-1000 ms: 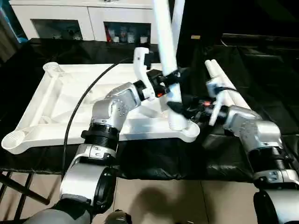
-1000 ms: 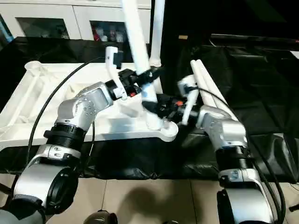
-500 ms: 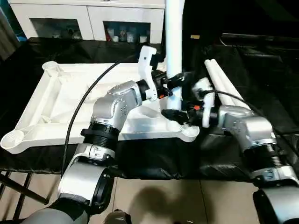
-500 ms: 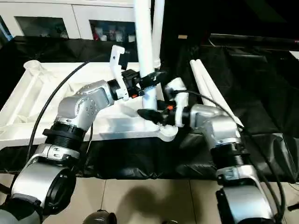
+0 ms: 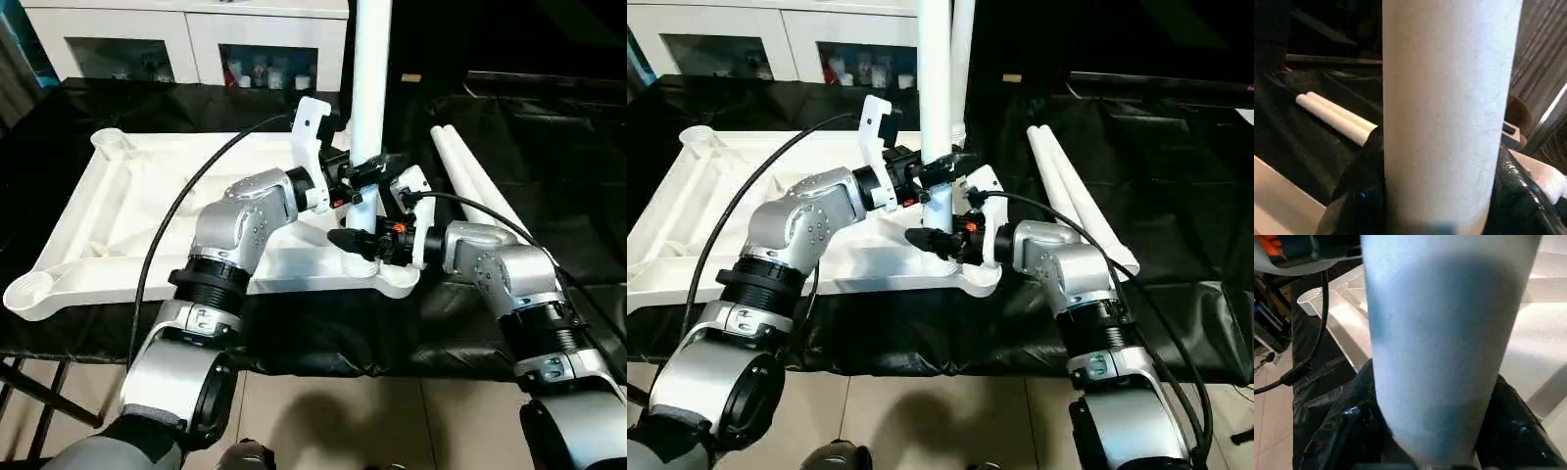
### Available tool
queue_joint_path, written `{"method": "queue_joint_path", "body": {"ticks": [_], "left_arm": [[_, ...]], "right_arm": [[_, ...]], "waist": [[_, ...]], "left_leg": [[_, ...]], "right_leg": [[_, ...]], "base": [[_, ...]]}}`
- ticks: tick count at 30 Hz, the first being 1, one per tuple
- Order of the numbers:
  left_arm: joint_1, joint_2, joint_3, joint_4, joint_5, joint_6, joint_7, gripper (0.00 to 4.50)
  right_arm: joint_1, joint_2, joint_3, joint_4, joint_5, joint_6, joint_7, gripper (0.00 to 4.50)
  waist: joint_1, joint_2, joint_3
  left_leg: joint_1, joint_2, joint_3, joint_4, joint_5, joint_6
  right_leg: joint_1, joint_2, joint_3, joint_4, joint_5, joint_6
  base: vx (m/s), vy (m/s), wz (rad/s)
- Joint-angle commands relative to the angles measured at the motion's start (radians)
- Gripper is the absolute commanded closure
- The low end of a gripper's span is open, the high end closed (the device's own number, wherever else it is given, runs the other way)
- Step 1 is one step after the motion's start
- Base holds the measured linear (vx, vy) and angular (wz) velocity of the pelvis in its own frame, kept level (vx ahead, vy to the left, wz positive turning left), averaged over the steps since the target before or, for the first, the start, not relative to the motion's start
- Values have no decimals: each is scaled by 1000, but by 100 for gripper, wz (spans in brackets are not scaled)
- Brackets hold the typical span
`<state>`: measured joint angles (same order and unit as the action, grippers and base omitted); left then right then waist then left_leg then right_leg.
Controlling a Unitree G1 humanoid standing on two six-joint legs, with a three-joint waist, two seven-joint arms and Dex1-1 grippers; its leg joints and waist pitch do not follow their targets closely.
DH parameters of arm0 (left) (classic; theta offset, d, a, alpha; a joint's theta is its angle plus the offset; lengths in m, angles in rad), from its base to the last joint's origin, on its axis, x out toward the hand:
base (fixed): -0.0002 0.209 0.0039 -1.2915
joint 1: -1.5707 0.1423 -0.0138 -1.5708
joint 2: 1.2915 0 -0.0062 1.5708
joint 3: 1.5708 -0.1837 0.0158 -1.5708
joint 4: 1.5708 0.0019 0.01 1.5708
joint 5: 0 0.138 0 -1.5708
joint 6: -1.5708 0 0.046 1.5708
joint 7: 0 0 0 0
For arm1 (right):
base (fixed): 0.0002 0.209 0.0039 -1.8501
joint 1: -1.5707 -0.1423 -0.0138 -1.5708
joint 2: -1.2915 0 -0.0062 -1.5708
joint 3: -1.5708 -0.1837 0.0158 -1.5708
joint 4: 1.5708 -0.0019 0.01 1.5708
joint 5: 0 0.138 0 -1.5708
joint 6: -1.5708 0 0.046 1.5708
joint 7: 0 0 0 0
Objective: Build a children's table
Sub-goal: Insert table leg to table base
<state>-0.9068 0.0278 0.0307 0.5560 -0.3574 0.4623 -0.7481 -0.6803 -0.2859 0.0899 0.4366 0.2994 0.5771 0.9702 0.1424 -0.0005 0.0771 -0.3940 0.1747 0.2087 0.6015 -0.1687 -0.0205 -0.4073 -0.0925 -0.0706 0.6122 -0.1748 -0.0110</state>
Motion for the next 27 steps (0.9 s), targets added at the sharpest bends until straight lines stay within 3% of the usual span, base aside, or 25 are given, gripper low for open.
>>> {"method": "queue_joint_path", "body": {"ticks": [1, 8, 12, 17, 22, 23, 27], "left_arm": [[-13, 16, 13, 11, 13, 5, 19, 191], [-21, 27, 58, 0, -99, 91, -91, 142], [-16, 61, 73, -27, -215, 223, -255, 115], [-3, 77, 79, -78, -304, 304, -360, 115], [-5, 74, 89, -85, -337, 336, -371, 115], [-1, 75, 71, -88, -317, 314, -375, 143], [-13, 66, 54, -51, -261, 260, -321, 150]], "right_arm": [[5, -17, -10, -37, 31, -15, 50, 253], [49, -70, -16, -133, 144, 37, 247, 255], [72, -116, 4, -185, 185, 74, 349, 255], [83, -136, 11, -205, 211, 96, 385, 255], [94, -139, 8, -219, 220, 107, 389, 255], [98, -141, 8, -224, 220, 111, 390, 255], [103, -144, 6, -233, 219, 111, 382, 255]], "waist": [[-1, -15, -93], [8, -15, -94], [9, -13, -91], [8, -8, -90], [8, -6, -90], [8, -5, -91], [8, -8, -92]], "left_leg": [[26, 58, -30, -58, -98, 58], [23, 58, -28, -53, -88, 84], [22, 56, -29, -54, -109, 73], [24, 60, -31, -56, -132, 57], [27, 59, -31, -56, -143, 43], [28, 60, -32, -57, -144, 41], [26, 59, -33, -57, -140, 40]], "right_leg": [[56, -71, 45, -56, -106, -247], [57, -69, 42, -51, -74, -268], [57, -70, 41, -54, -138, -265], [54, -69, 41, -57, -160, -269], [54, -68, 42, -58, -162, -267], [54, -68, 42, -60, -163, -262], [57, -69, 43, -60, -152, -253]], "base": [[0, 0, 0], [0, 0, 0], [0, 0, 0], [0, 0, 0], [0, 0, 0], [0, 0, 0], [0, 0, 0]]}}
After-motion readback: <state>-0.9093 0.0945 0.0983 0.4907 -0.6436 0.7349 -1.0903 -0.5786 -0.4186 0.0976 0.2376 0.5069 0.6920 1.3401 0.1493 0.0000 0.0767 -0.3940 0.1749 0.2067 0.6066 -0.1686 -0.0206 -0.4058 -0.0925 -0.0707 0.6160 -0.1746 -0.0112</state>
